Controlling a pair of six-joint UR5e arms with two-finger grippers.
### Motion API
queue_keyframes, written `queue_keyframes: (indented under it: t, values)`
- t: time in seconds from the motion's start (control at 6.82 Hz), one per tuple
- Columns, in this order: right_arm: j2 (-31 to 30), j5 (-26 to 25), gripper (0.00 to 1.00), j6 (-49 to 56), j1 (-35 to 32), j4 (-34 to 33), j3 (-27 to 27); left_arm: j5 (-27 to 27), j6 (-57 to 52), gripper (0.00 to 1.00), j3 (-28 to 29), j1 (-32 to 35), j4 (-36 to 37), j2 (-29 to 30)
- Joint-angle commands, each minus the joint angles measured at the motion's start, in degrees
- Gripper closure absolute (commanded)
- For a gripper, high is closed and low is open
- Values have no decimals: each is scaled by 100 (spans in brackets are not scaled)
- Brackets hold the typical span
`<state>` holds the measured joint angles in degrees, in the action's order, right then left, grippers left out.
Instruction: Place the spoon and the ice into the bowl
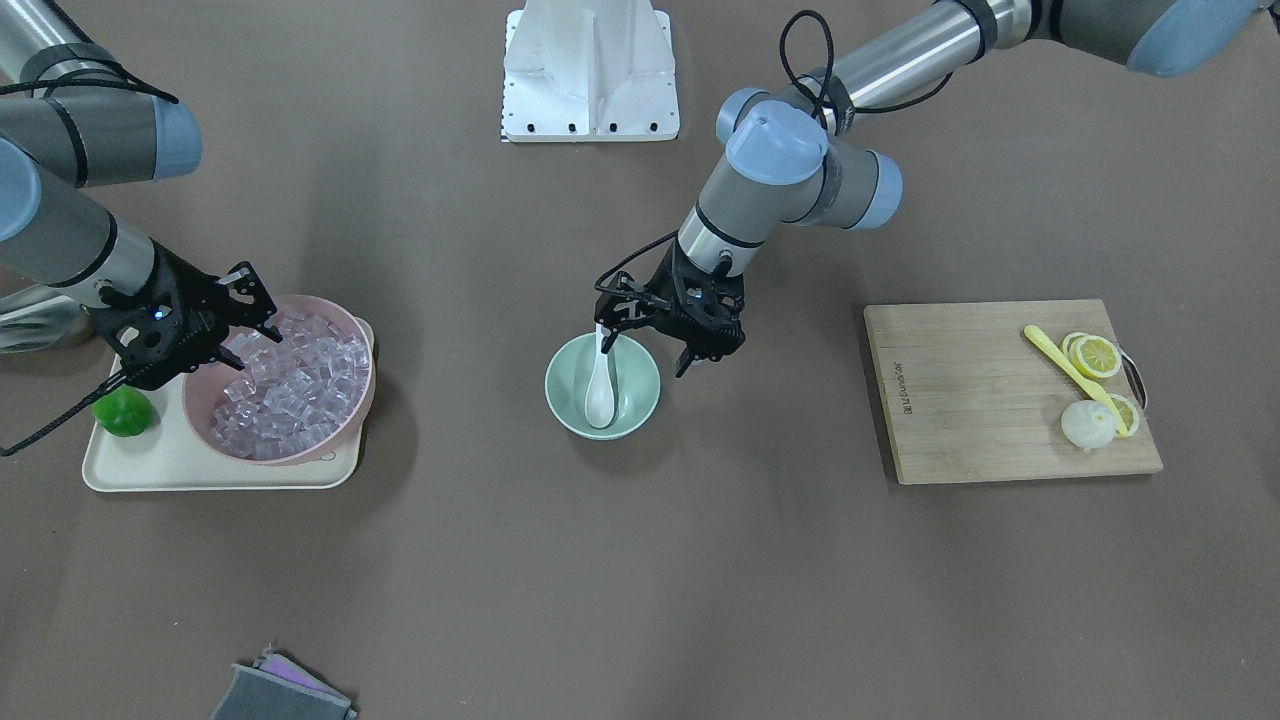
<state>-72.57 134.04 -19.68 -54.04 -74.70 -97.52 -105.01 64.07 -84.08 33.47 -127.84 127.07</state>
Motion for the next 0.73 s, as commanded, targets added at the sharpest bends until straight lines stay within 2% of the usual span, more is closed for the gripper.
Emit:
queue_keyframes:
  t: [0.0, 0.15, 0.44, 0.59]
  values:
    - [916, -44, 100, -1243, 156, 8, 242, -55, -873, 2, -710, 263, -57, -871]
    - [1207, -314, 100, -1867, 436, 69, 269, -508, -1279, 2, -976, 630, -74, -1425]
    - [2137, -1279, 100, -3116, 1156, 79, 635, -1501, -2078, 2, -1530, 1562, -83, -2402]
    - [2412, -1658, 100, -3382, 1429, 87, 812, -1966, -2718, 2, -1549, 2027, -92, -2737]
